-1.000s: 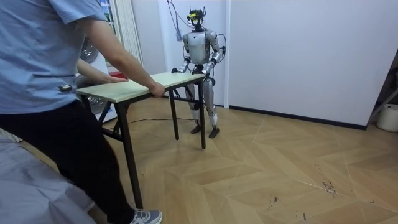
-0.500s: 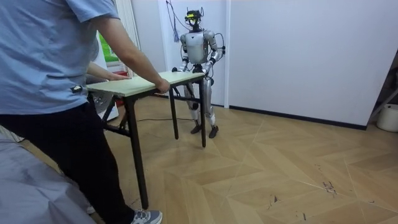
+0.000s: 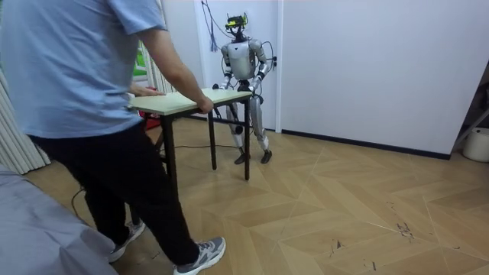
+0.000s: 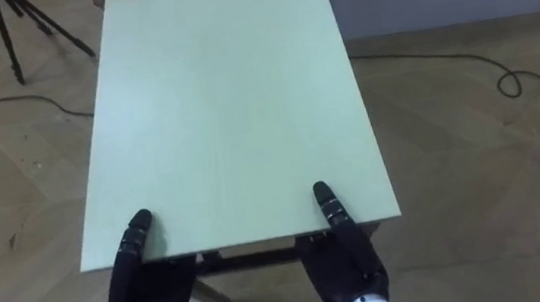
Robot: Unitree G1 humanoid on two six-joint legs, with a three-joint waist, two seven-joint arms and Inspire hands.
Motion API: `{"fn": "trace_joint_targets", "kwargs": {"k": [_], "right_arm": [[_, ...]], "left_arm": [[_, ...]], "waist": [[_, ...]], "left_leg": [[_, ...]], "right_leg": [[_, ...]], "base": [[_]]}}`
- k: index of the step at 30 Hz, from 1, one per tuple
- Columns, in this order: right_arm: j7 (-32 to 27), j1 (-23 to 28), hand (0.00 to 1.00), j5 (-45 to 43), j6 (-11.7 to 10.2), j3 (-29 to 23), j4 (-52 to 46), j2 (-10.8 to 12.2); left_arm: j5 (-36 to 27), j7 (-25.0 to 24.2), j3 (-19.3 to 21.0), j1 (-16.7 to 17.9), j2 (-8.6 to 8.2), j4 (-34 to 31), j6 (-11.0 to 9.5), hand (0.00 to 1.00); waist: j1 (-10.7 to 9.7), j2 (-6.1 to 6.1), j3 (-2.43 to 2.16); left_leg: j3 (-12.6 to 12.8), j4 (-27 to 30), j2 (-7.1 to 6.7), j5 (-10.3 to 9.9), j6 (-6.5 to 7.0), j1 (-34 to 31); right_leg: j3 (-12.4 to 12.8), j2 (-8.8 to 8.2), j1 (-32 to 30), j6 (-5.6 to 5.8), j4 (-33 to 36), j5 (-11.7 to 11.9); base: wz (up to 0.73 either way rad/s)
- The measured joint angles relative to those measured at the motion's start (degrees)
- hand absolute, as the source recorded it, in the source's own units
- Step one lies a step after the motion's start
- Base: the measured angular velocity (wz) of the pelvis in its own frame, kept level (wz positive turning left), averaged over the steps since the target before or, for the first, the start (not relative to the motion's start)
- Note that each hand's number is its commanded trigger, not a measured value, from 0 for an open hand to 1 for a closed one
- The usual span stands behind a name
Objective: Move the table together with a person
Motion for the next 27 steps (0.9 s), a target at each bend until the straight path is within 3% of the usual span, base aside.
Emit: {"fn": "trace_joint_targets", "kwargs": {"k": [4, 6, 7, 9, 10, 11, 12, 14, 15, 17, 20, 22, 23, 24, 25, 27], "right_arm": [[0.2, 1.4, 1.0, -3.5, 2.2, -1.7, 0.2, 1.3], [0.3, 1.8, 1.0, -4.9, 3.7, -2.7, 0.2, 1.8], [0.2, 1.8, 1.0, -4.9, 4.0, -2.8, 0.2, 1.5], [0.2, 1.8, 1.0, -4.7, 5.3, -3.3, 0.2, 1.2], [0.1, 1.9, 1.0, -4.7, 5.6, -3.5, 0.2, 1.3], [0.0, 2.5, 1.0, -4.5, 6.1, -3.8, 0.2, 1.5], [0.0, 3.9, 1.0, -3.7, 5.8, -4.0, 0.2, 1.6], [0.0, 5.3, 1.0, -2.0, 5.8, -4.0, 0.0, 1.9], [-0.1, 5.5, 1.0, -1.6, 5.9, -3.8, 0.0, 1.8], [-0.6, 5.4, 1.0, -1.3, 5.8, -3.4, -0.4, 1.7], [-0.9, 5.4, 1.0, -0.7, 5.3, -2.9, -1.6, 1.4], [-0.9, 4.5, 1.0, 0.3, 5.3, -2.2, -1.8, 1.2], [-0.9, 4.1, 1.0, 0.5, 5.3, -1.8, -1.8, 1.2], [-0.9, 3.5, 1.0, 0.6, 4.7, -0.8, -1.8, 1.2], [-0.9, 3.2, 1.0, 0.7, 4.4, -0.4, -1.6, 1.3], [-0.9, 2.3, 1.0, 1.8, 4.0, 0.1, -1.3, 1.2]], "left_arm": [[-0.9, 0.0, -0.2, 1.5, 0.95, -0.1, -0.4, 1.0], [-1.3, -0.1, -0.1, 2.6, 0.78, 0.0, -0.3, 1.0], [-1.3, -0.1, -0.1, 2.7, 0.76, 0.2, -0.2, 1.0], [-1.4, -0.2, -0.1, 2.7, 0.9, 0.3, 0.0, 1.0], [-1.5, -0.2, -0.1, 2.7, 1.04, 0.3, 0.0, 1.0], [-1.5, -0.1, -0.3, 2.5, 1.44, 0.6, 0.2, 1.0], [-1.5, 0.1, -1.2, 1.8, 2.05, 1.5, 0.4, 1.0], [-1.2, 0.5, -1.7, 1.6, 2.71, 1.4, 0.8, 1.0], [-1.2, 0.5, -1.7, 1.7, 2.79, 1.4, 0.8, 1.0], [-1.0, 0.5, -1.5, 1.8, 2.42, 1.4, 0.9, 1.0], [0.0, 0.5, -0.6, 2.0, 1.64, 0.0, 0.9, 1.0], [0.9, 0.5, -0.3, 2.9, 1.95, -2.3, 0.5, 1.0], [1.3, 0.5, 0.0, 2.7, 1.77, -2.5, 0.4, 1.0], [1.1, 0.5, 0.3, 2.3, 2.0, -2.5, 0.4, 1.0], [1.0, 0.5, 0.5, 2.1, 2.69, -2.6, 0.5, 1.0], [1.0, 0.5, 0.7, 1.4, 3.48, -3.2, 0.8, 1.0]], "waist": [[-0.3, -0.15, -0.01], [-1.2, -0.3, 0.03], [-1.4, -0.37, 0.03], [-1.5, -1.15, -0.09], [-1.6, -1.36, -0.03], [-2.2, -1.75, -0.04], [-3.5, -2.17, -0.14], [-3.5, -3.64, -0.37], [-2.8, -3.93, -0.41], [-1.3, -4.04, -0.24], [0.2, -5.4, 0.14], [0.9, -6.13, 0.17], [1.2, -6.45, 0.17], [1.4, -6.96, 0.33], [1.7, -7.24, 0.35], [2.0, -7.61, 0.28]], "left_leg": [[1.6, 0.0, -2.7, 1.6, 2.63, -1.1], [2.0, 0.4, -4.87, 2.8, 4.58, -2.6], [2.1, 0.3, -5.3, 3.2, 5.1, -2.9], [3.8, 0.5, -6.77, 4.9, 7.19, -4.6], [4.0, 0.5, -7.08, 5.3, 7.79, -5.2], [6.0, 1.3, -7.58, 5.7, 8.69, -6.1], [8.7, 1.5, -7.99, 6.1, 9.57, -5.8], [10.3, 1.3, -9.22, 6.4, 10.64, -5.7], [11.4, 1.5, -9.66, 6.6, 11.21, -6.0], [13.2, 1.5, -10.37, 7.1, 12.0, -6.6], [16.2, 2.6, -11.43, 7.9, 13.06, -9.8], [17.7, 3.4, -11.38, 8.7, 13.22, -12.6], [18.2, 4.2, -11.28, 9.4, 13.35, -14.5], [19.1, 4.5, -11.04, 10.3, 13.41, -16.1], [19.4, 4.5, -10.9, 10.8, 13.32, -16.8], [19.7, 4.6, -8.61, 13.4, 12.95, -20.1]], "right_leg": [[1.3, -2.32, -1.2, 1.91, -0.7, 3.0], [2.6, -3.96, -2.1, 3.23, -1.8, 5.7], [2.9, -4.34, -2.5, 3.62, -1.8, 6.6], [5.2, -5.77, -4.0, 6.17, -2.4, 10.1], [5.8, -6.29, -4.4, 6.84, -1.9, 10.5], [5.8, -8.42, -5.8, 8.5, 5.1, 8.0], [5.2, -11.32, -6.2, 9.64, 16.9, 3.8], [6.4, -14.3, -5.9, 10.27, 31.3, -0.5], [7.7, -15.03, -4.6, 10.52, 36.8, -1.8], [9.2, -15.99, -1.1, 11.24, 39.4, -2.9], [11.8, -15.86, 5.3, 12.11, 35.4, -4.5], [11.3, -15.39, 9.6, 12.43, 26.6, -6.3], [11.1, -14.9, 12.1, 12.28, 19.4, -8.9], [11.1, -14.67, 13.9, 12.33, 13.4, -12.2], [11.5, -14.05, 14.5, 12.35, 10.6, -13.2], [11.9, -11.37, 15.5, 11.56, 1.5, -13.5]], "base": [[-0.16], [-0.06], [-0.07], [-0.04], [0.22], [0.69], [0.85], [0.41], [-0.15], [-0.46], [-0.38], [-0.32], [-0.23], [-0.19], [-0.18], [-0.17]]}}
